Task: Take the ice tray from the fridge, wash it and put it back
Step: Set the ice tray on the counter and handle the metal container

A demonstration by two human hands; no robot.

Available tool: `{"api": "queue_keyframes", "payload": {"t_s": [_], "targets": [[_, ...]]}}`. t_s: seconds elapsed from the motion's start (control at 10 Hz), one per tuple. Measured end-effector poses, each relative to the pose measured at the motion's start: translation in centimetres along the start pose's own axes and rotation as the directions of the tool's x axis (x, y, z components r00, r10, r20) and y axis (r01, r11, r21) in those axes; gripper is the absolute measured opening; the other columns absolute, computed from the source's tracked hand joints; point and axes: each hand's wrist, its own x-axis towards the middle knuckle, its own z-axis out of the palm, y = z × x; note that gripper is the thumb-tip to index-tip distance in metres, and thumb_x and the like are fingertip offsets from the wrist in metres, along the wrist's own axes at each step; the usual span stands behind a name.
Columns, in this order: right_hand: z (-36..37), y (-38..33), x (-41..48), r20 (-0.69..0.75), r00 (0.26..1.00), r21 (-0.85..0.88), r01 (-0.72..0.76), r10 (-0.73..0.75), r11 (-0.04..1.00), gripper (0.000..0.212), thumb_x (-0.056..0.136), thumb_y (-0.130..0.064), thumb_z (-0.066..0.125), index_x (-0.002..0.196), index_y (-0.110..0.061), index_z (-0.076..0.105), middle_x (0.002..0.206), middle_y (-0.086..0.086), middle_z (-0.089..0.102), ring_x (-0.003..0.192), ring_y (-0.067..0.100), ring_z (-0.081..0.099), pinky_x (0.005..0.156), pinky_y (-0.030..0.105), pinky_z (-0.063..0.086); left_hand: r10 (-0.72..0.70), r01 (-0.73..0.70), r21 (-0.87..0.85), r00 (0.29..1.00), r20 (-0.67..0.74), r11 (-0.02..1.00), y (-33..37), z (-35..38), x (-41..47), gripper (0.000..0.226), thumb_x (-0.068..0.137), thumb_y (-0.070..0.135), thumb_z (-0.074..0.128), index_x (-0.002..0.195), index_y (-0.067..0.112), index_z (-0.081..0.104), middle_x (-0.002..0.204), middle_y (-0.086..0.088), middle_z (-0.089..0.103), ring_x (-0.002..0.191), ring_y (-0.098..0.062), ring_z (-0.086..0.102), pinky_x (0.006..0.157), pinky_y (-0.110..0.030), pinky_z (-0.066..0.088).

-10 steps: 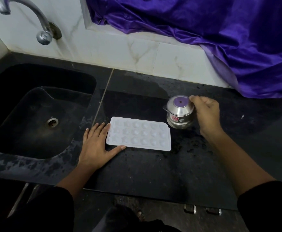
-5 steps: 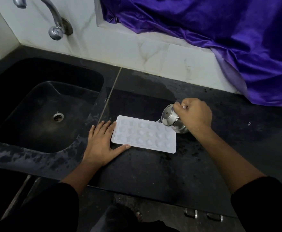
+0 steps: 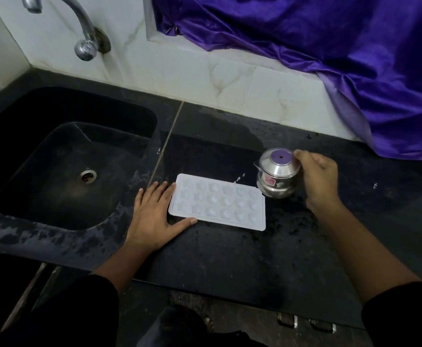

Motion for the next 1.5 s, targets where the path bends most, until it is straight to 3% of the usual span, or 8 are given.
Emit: {"api": "queue_keyframes", "payload": {"t_s": [0.2, 0.3, 0.5, 0.8, 1.0, 1.2, 1.3, 1.5], "targets": [[1.3, -0.9, 0.3, 0.032, 0.999, 0.080, 0.016, -0.019, 0.997, 0.035, 0.095, -0.017, 0.069, 0.062, -0.011, 0.060, 0.056, 0.000, 0.056, 0.055, 0.012, 0.050, 0.057, 0.023, 0.042, -0.001, 0.001, -0.002, 1.000, 0.004, 1.000, 0.0, 0.0, 0.0, 0.112, 0.078, 0.097, 0.042, 0.162, 0.023, 0.037, 0.167, -0.003, 0.039, 0.160, -0.024, 0.025, 0.132, -0.054, 0.008], [2.4, -0.8, 0.6, 0.106, 0.986, -0.130, 0.140, -0.127, 0.982, 0.044, 0.090, -0.023, 0.071, 0.058, -0.002, 0.049, 0.058, 0.010, 0.046, 0.058, 0.021, 0.042, 0.060, 0.032, 0.039, -0.003, 0.003, -0.006, 1.000, 0.003, 1.000, 0.1, 0.0, 0.0, 0.112, 0.078, 0.097, 0.042, 0.162, 0.024, 0.037, 0.167, -0.003, 0.040, 0.159, -0.023, 0.025, 0.132, -0.053, 0.008], [4.5, -1.0, -0.1, 0.226, 0.929, -0.579, 0.369, -0.291, 0.727, 0.048, 0.088, -0.031, 0.068, 0.054, -0.008, 0.045, 0.050, -0.001, 0.041, 0.048, 0.017, 0.039, 0.052, 0.030, 0.033, -0.003, 0.003, -0.009, 1.000, -0.004, 1.000, 0.1, 0.1, 0.0, 0.111, 0.078, 0.097, 0.043, 0.162, 0.024, 0.037, 0.167, -0.002, 0.040, 0.159, -0.023, 0.025, 0.132, -0.053, 0.007], [6.4, -1.5, -0.6, 0.304, 0.896, -0.733, 0.437, -0.324, 0.521, 0.044, 0.089, -0.035, 0.062, 0.060, -0.004, 0.050, 0.052, 0.006, 0.048, 0.048, 0.023, 0.045, 0.051, 0.034, 0.040, -0.011, 0.011, -0.016, 1.000, 0.003, 1.000, 0.1, 0.1, 0.0, 0.110, 0.078, 0.097, 0.046, 0.163, 0.026, 0.035, 0.168, 0.000, 0.038, 0.160, -0.020, 0.021, 0.132, -0.050, 0.003], [5.4, -1.2, 0.2, 0.228, 0.933, -0.666, 0.359, -0.280, 0.654, 0.046, 0.088, -0.033, 0.065, 0.058, -0.003, 0.048, 0.053, 0.006, 0.044, 0.050, 0.020, 0.041, 0.053, 0.031, 0.034, -0.016, 0.016, -0.018, 1.000, 0.010, 1.000, 0.1, 0.1, 0.0, 0.111, 0.078, 0.097, 0.046, 0.163, 0.027, 0.033, 0.169, 0.001, 0.036, 0.161, -0.019, 0.020, 0.133, -0.050, 0.002], [3.5, -0.6, 1.0, 0.105, 0.993, -0.224, 0.076, -0.053, 0.972, 0.039, 0.088, -0.023, 0.069, 0.060, -0.002, 0.054, 0.058, 0.008, 0.048, 0.057, 0.018, 0.045, 0.059, 0.032, 0.040, -0.011, 0.011, -0.016, 1.000, 0.000, 1.000, 0.0, 0.1, 0.0, 0.111, 0.078, 0.097, 0.045, 0.163, 0.026, 0.035, 0.168, -0.001, 0.038, 0.160, -0.021, 0.022, 0.132, -0.052, 0.004], [3.5, -1.3, 0.7, 0.070, 0.997, 0.038, -0.041, 0.038, 0.998, 0.032, 0.094, -0.017, 0.069, 0.064, -0.013, 0.060, 0.056, -0.001, 0.052, 0.053, 0.009, 0.045, 0.052, 0.021, 0.038, -0.009, 0.009, -0.018, 1.000, -0.007, 1.000, 0.0, 0.2, 0.0, 0.110, 0.078, 0.097, 0.046, 0.162, 0.026, 0.037, 0.167, -0.002, 0.040, 0.160, -0.022, 0.025, 0.132, -0.053, 0.006], [5.2, -2.3, 0.8, 0.108, 0.994, 0.091, -0.010, 0.000, 0.996, 0.034, 0.095, -0.014, 0.068, 0.063, -0.012, 0.057, 0.056, 0.000, 0.051, 0.051, 0.009, 0.046, 0.052, 0.020, 0.040, -0.010, 0.010, -0.017, 1.000, -0.001, 1.000, 0.1, 0.1, -0.1, 0.110, 0.078, 0.097, 0.047, 0.162, 0.026, 0.035, 0.167, 0.000, 0.039, 0.160, -0.021, 0.023, 0.132, -0.051, 0.005]]}}
